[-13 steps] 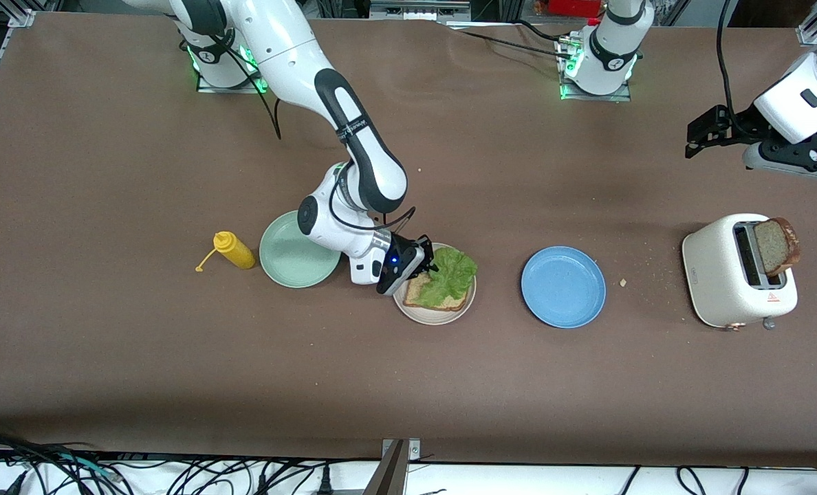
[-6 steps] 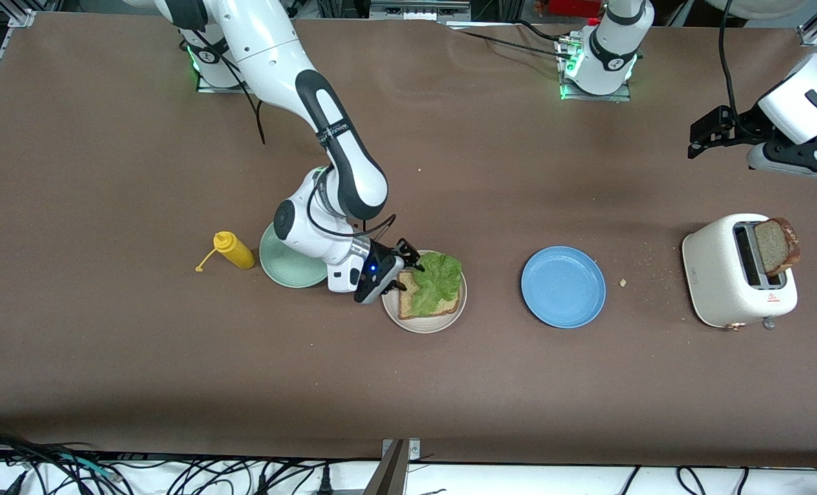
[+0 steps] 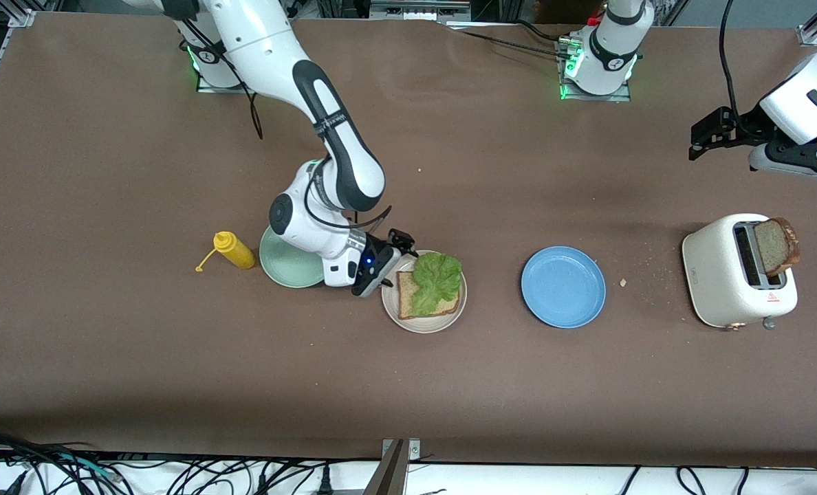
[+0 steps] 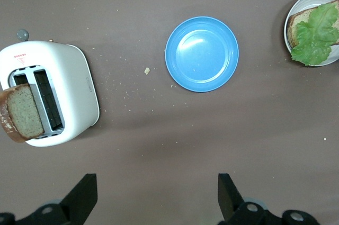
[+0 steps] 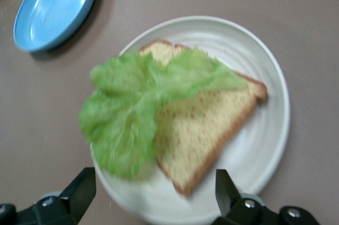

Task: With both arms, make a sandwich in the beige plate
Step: 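Withdraw the right gripper while the left gripper reaches the toaster bread, then grasp the toasted bread slice with the left gripper and lift it out, then carry the bread slice with the left gripper over the beige plate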

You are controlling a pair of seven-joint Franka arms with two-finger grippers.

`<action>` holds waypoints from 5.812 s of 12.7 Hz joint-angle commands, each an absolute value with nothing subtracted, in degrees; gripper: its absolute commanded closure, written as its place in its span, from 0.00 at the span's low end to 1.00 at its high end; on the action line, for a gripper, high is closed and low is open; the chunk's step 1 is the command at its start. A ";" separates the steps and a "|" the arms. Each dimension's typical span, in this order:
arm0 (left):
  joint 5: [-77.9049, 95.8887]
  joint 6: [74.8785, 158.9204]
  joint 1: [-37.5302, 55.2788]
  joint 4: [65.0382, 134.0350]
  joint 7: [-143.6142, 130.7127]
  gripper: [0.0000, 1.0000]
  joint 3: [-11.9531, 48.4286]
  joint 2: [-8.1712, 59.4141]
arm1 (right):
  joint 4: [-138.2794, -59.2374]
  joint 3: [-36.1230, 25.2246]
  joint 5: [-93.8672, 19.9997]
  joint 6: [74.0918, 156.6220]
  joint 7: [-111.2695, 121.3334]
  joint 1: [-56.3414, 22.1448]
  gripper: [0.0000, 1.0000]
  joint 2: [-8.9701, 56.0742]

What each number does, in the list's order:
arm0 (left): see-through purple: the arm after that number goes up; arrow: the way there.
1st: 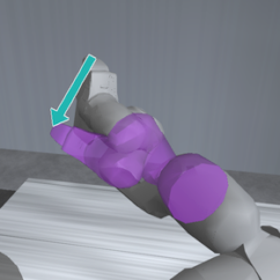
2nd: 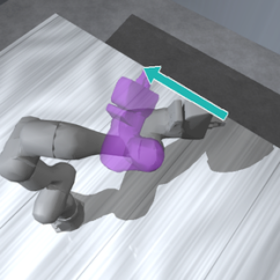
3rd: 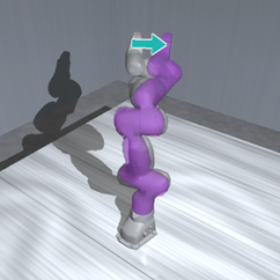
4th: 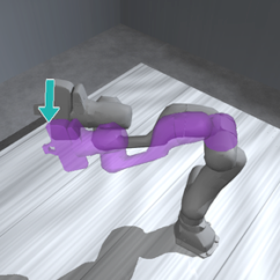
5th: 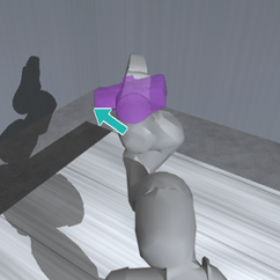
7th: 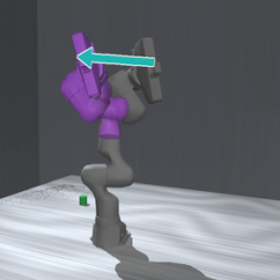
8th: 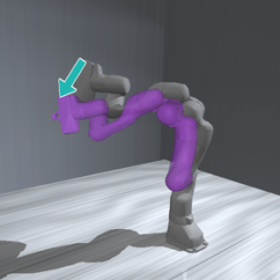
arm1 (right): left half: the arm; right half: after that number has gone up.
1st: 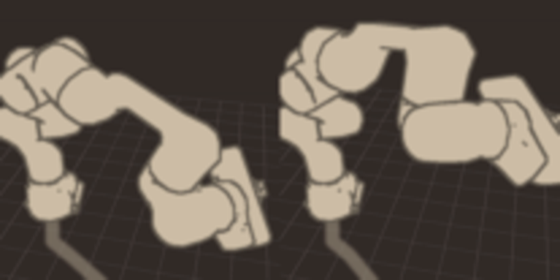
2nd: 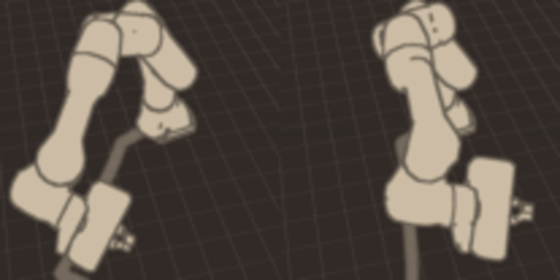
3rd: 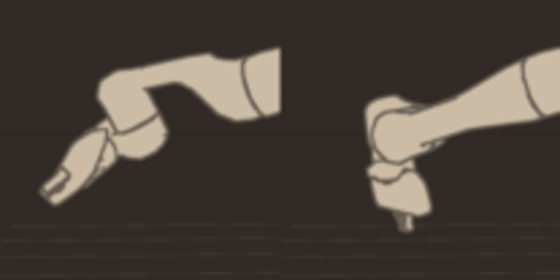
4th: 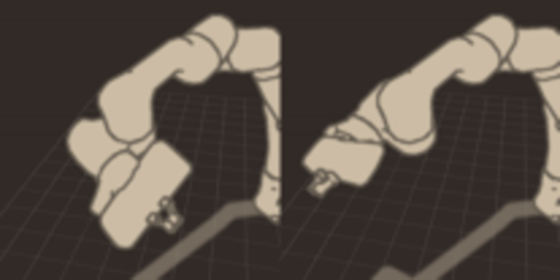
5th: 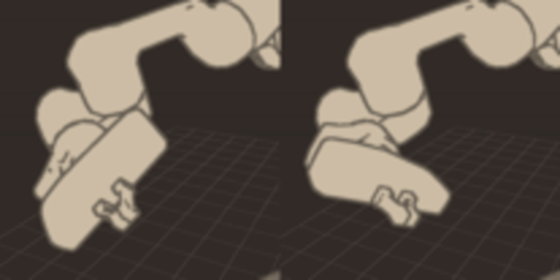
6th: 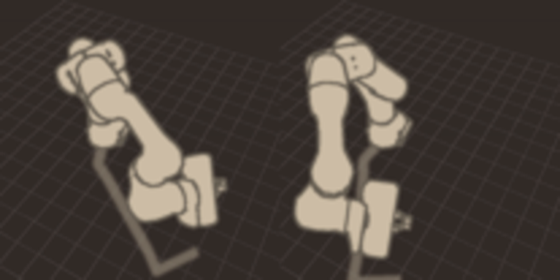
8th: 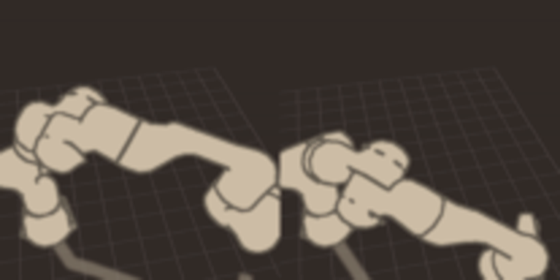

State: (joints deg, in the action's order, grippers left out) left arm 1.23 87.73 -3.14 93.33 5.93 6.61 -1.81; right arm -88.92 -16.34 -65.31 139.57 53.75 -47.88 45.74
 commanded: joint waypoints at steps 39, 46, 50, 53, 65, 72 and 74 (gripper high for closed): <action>-10.63 116.63 -26.19 103.36 12.92 1.00 6.77 16.00 | -93.16 -5.89 1.07 95.54 4.75 -9.76 0.00 2.11; -10.72 96.99 -24.96 88.63 13.01 1.00 14.74 13.62 | -90.79 -6.94 -1.23 90.18 4.75 -9.93 0.00 2.02; -0.92 95.27 -24.61 86.93 13.10 1.00 21.00 17.03 | -89.91 -6.94 0.16 90.35 7.36 -9.93 0.00 2.20; 8.33 95.27 -18.57 86.92 9.08 1.00 20.92 20.38 | -89.91 -6.60 0.96 90.44 8.17 -10.28 0.00 2.20; 54.20 109.31 -2.47 79.81 14.92 1.00 20.92 43.48 | -90.09 -7.47 -1.32 89.65 6.24 -9.84 0.00 2.64; 66.71 118.56 3.34 79.54 30.72 1.00 20.57 53.77 | -90.09 -8.52 -1.23 89.56 6.94 -9.49 0.00 3.08; 66.97 118.65 3.25 79.45 34.36 0.90 20.48 54.93 | -90.09 -8.53 -1.23 89.56 6.94 -9.49 0.00 3.16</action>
State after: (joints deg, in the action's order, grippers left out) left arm 64.66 118.85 2.72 81.88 30.47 21.06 52.92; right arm -90.79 -8.41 -0.19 90.42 6.84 -9.90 2.83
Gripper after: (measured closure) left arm 0.912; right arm 0.000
